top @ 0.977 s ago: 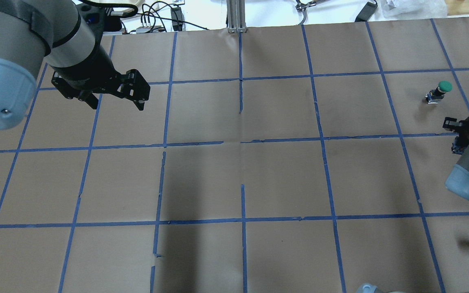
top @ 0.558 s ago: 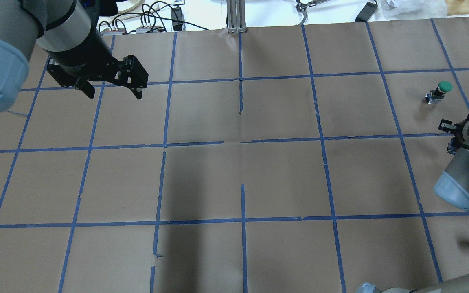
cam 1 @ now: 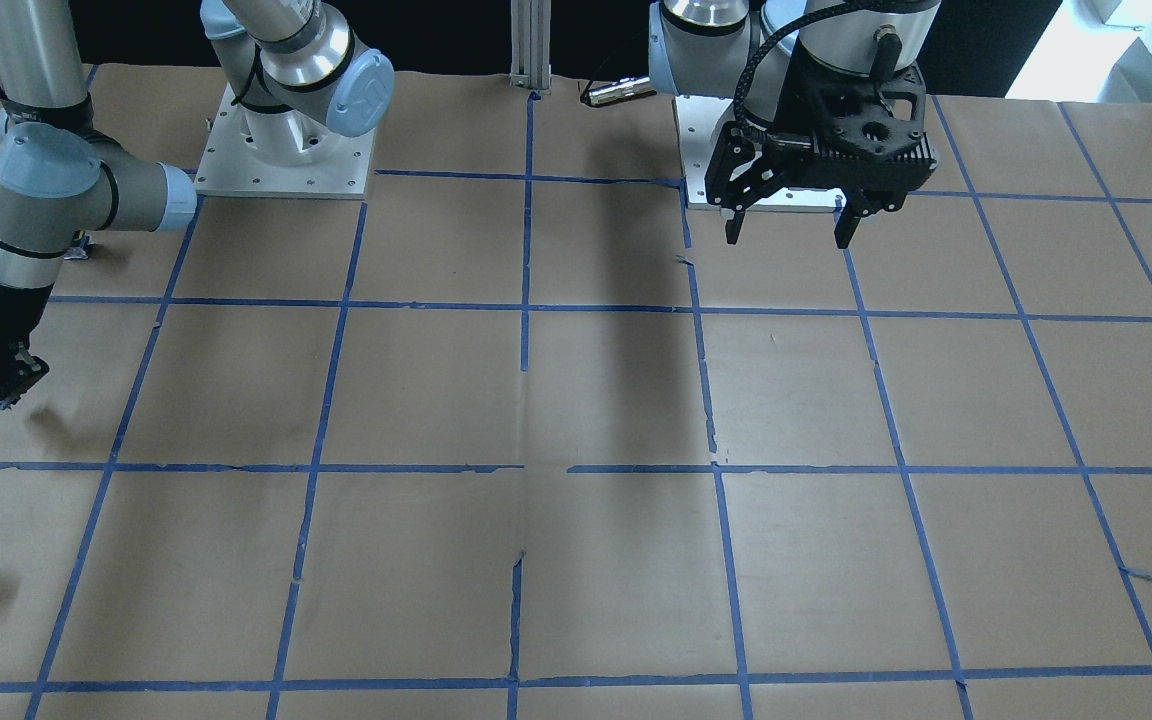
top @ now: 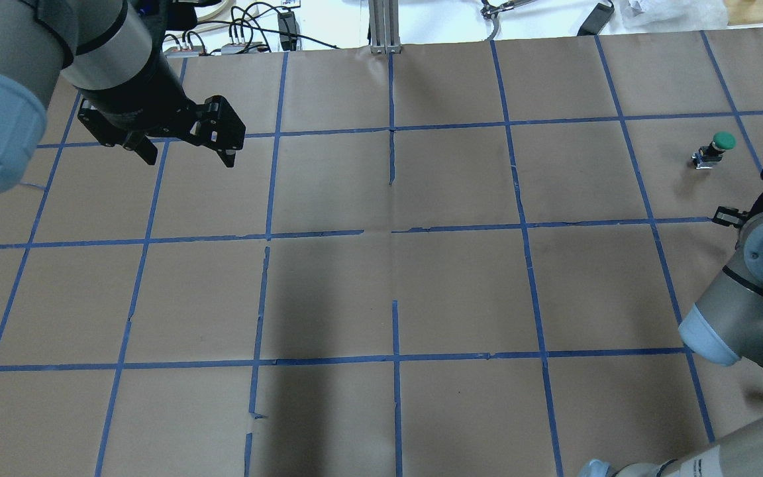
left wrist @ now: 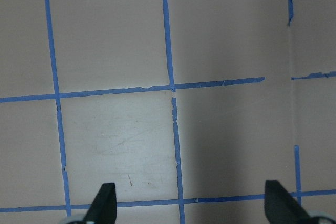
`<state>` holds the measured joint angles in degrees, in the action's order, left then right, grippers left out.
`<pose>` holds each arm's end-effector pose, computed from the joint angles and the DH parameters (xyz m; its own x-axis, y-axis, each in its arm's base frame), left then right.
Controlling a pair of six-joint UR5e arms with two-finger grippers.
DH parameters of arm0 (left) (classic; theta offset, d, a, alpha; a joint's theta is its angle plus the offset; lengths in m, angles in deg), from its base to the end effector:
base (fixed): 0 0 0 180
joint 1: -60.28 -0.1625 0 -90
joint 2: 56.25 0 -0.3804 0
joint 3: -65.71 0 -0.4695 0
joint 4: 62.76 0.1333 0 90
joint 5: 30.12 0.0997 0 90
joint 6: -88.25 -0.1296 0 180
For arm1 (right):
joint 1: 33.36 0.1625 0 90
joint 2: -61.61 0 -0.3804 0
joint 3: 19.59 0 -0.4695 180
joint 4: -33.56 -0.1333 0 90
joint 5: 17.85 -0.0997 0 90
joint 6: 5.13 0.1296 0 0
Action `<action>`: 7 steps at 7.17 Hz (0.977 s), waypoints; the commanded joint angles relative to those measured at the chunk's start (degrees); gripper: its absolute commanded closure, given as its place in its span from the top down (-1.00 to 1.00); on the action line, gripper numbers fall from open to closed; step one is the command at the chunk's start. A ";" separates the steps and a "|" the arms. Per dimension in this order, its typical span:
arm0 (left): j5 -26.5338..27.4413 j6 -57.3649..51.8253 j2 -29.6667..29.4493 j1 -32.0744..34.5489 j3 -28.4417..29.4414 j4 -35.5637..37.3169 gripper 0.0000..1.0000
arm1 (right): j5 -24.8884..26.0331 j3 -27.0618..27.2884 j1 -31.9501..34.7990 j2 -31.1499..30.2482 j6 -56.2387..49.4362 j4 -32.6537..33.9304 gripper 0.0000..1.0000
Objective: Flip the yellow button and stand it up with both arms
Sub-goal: 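Carry the yellow button with the right gripper beside the green button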
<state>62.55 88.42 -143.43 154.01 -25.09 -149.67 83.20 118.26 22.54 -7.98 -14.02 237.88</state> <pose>-0.1635 -0.5519 0.4389 -0.9973 0.0579 -0.0461 0.0618 0.9941 -0.0892 -0.1722 -0.4478 0.0664 -0.7866 0.5677 0.2427 0.2707 0.6704 -0.6909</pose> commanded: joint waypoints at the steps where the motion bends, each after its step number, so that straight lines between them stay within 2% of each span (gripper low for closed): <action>1: 0.15 0.27 0.34 -0.05 -0.09 -0.10 1.00 | 2.38 1.72 0.00 2.51 2.53 7.64 -0.92; 2: 0.15 0.27 0.34 -0.05 -0.09 -0.27 1.00 | 2.39 1.73 0.00 6.00 3.08 11.94 -0.92; 4: 0.06 0.27 0.34 0.04 0.17 -0.19 1.00 | 2.39 1.64 0.00 14.62 3.00 24.93 -0.91; 7: 0.06 0.63 -0.10 -0.05 0.96 -0.19 1.00 | 3.27 2.60 0.00 14.13 2.82 25.43 -0.89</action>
<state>62.66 88.99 -143.30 153.98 -24.58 -149.83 86.05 120.50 22.54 6.18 -11.12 262.93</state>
